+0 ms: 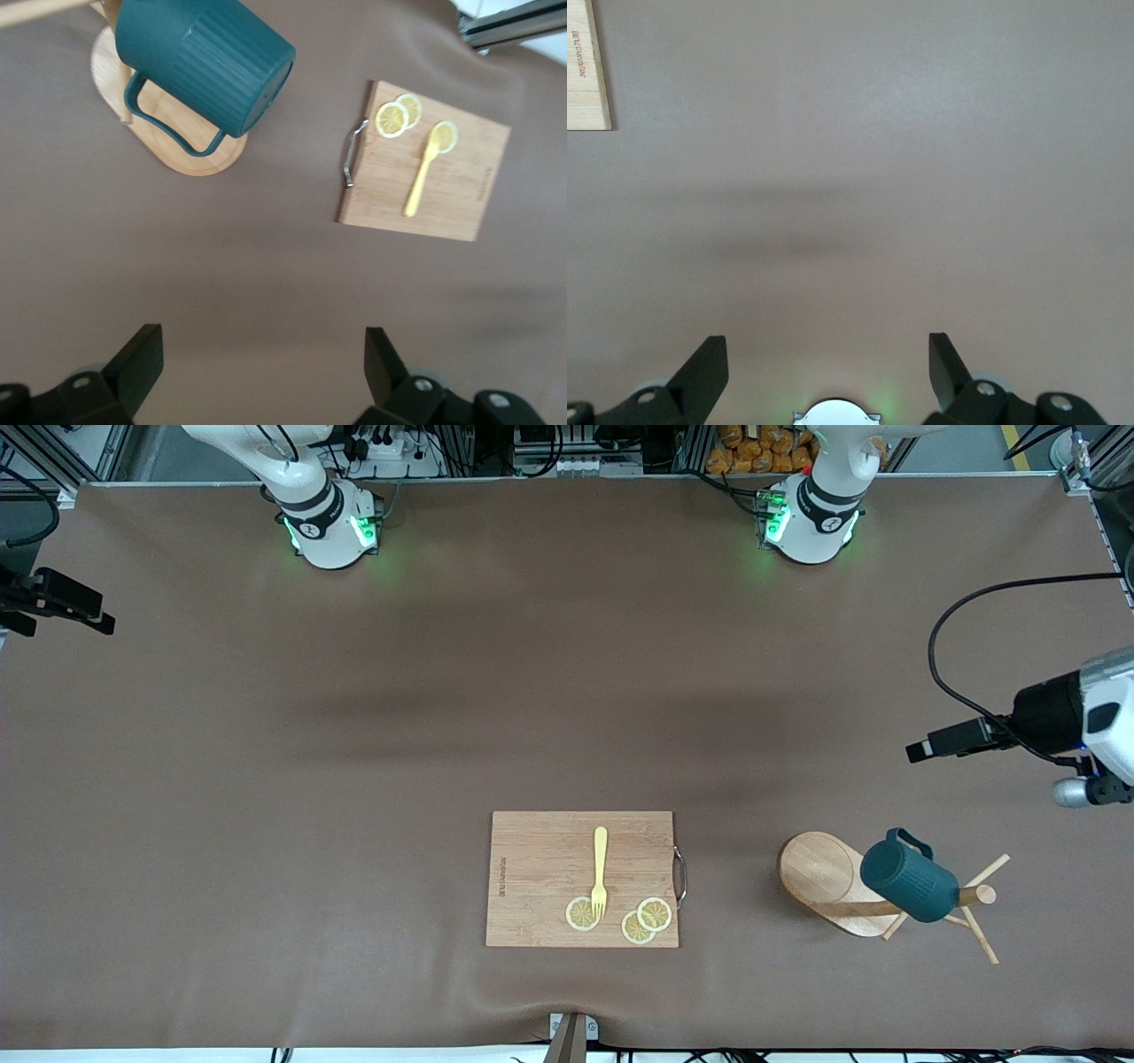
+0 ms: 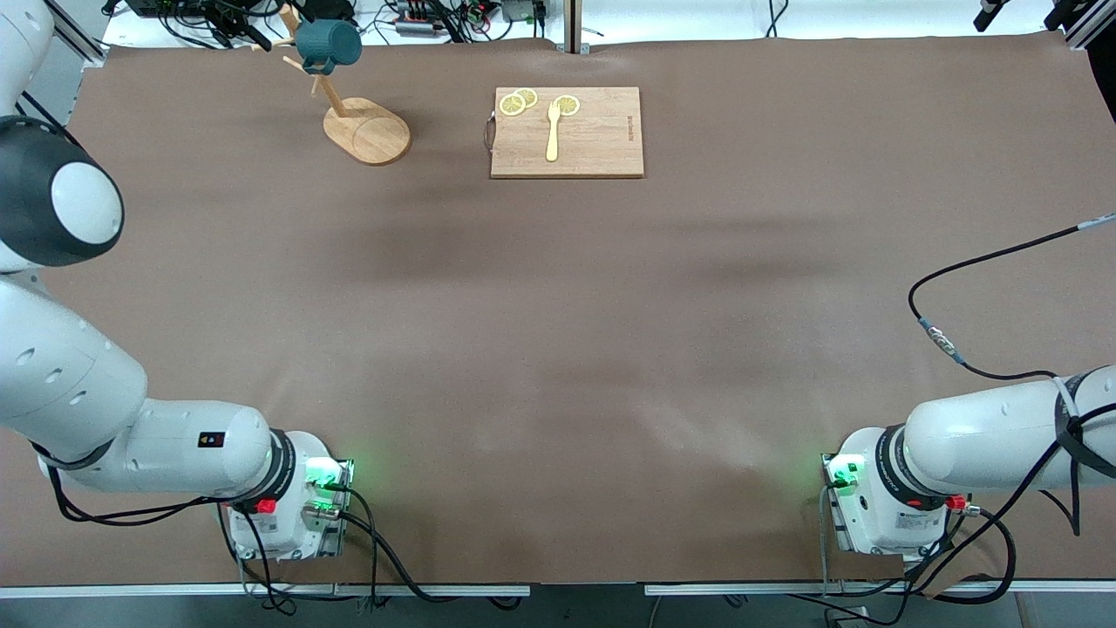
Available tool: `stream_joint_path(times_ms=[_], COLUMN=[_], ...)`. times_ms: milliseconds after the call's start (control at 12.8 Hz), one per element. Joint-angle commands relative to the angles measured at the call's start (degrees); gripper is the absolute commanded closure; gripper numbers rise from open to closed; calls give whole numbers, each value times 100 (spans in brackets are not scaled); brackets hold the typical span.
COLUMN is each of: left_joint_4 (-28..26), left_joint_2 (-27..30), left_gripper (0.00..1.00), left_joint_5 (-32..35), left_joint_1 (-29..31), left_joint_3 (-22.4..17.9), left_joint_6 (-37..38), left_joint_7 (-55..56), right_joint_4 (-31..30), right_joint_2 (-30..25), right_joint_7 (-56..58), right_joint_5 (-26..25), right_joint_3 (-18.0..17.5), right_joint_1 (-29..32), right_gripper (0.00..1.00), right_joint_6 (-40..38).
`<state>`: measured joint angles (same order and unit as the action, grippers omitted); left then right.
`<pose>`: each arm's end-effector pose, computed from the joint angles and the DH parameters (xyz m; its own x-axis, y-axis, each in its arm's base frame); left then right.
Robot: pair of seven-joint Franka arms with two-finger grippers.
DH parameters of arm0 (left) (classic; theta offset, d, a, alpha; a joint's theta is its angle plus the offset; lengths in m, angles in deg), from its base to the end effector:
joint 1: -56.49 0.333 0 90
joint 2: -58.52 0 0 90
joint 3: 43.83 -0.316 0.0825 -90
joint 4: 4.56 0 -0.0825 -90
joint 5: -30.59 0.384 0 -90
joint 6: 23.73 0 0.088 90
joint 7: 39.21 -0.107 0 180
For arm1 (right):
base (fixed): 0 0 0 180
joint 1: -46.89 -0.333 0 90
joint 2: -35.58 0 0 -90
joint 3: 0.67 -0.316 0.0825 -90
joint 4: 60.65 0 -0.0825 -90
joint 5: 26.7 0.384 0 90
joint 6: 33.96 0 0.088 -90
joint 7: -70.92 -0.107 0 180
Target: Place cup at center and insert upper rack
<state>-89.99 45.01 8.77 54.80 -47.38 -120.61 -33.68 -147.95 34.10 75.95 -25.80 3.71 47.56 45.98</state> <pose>0.6322 -0.0191 0.5392 0.9832 0.1652 -0.0772 0.1819 -0.9197 0.3479 0.5259 -0.0452 0.6458 0.9949 0.0031 -0.1006 0.0004 -0.9996 -0.0266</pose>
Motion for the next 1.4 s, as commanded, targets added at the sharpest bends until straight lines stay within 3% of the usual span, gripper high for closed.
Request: stream_joint_path(times_ms=[0,234,390,624,1326], left_joint_4=[-53,42,184,131,-1537], left_joint_2=[260,401,488,682,2070], left_gripper=[0,0,0,0,0], left_joint_5=[738,1871,2058,2312,2445], left_joint_1=[-181,-191,-182,-226,-252], left_joint_3=[109,513,646,672,628], left_joint_6=[-25,281,730,766,407], left_joint_7=[54,18,45,246,528], right_joint_4=[73,73,73,73,108], right_joint_2=[-20,-20,-20,-20,-20], right_joint_7=[33,33,33,33,33], right_joint_5=[-20,-29,-29,-20,-2], right_joint_3=[-43,-43,-43,-43,-43], right_joint_1=[65,65,65,65,65], right_gripper=[0,0,0,0,0], right_joint_6=[-76,-76,-76,-76,-76])
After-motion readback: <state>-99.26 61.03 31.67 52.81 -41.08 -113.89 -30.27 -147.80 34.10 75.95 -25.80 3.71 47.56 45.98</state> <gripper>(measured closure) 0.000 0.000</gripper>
